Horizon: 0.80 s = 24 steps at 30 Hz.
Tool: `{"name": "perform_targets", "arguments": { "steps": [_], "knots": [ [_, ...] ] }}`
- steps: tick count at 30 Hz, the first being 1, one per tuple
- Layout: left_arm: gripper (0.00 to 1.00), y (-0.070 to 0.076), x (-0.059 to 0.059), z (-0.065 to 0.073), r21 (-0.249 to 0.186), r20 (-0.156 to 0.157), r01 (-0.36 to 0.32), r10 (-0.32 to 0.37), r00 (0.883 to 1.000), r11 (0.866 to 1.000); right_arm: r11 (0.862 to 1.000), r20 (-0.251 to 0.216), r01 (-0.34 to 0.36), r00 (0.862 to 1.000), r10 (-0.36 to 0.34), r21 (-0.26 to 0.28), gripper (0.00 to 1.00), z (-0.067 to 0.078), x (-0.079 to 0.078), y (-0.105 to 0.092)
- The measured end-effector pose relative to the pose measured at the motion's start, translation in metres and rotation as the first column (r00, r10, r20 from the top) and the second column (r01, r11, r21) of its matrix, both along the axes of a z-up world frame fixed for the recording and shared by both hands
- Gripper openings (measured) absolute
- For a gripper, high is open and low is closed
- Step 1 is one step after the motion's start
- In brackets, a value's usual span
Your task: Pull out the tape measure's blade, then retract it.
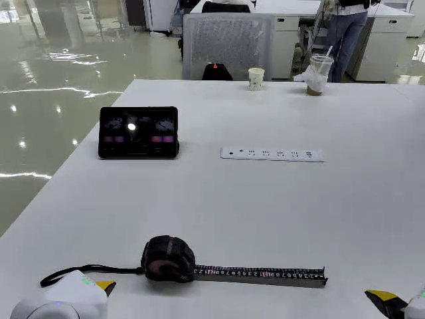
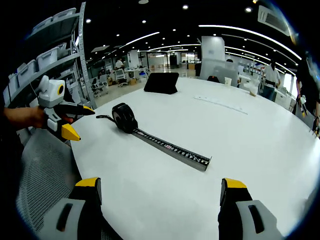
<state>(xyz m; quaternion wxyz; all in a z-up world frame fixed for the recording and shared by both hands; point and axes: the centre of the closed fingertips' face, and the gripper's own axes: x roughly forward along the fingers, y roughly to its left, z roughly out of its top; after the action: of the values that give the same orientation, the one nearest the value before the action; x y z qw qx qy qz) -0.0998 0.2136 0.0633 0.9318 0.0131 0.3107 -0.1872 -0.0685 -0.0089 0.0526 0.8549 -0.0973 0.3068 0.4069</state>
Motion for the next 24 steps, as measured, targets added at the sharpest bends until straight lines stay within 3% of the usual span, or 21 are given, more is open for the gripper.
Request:
{"name": "perform_targets", "arguments": {
  "steps": [13,24],
  "knots": [
    [0.99,-0.0025,-0.0016,0.0000,0.009,-0.008,-0.044,0.044,0.999,0.999,1.000,0.000,0.023,1.000,-0.023,0.007,0.99,0.0035,-0.0040,0.0114],
    [0.99,-0.0032,-0.0010,0.0003,0.026,-0.006,-0.050,0.050,0.999,0.998,0.999,-0.002,0.038,0.999,-0.038,0.004,0.99,0.0044,-0.0061,0.0089]
  ]
}}
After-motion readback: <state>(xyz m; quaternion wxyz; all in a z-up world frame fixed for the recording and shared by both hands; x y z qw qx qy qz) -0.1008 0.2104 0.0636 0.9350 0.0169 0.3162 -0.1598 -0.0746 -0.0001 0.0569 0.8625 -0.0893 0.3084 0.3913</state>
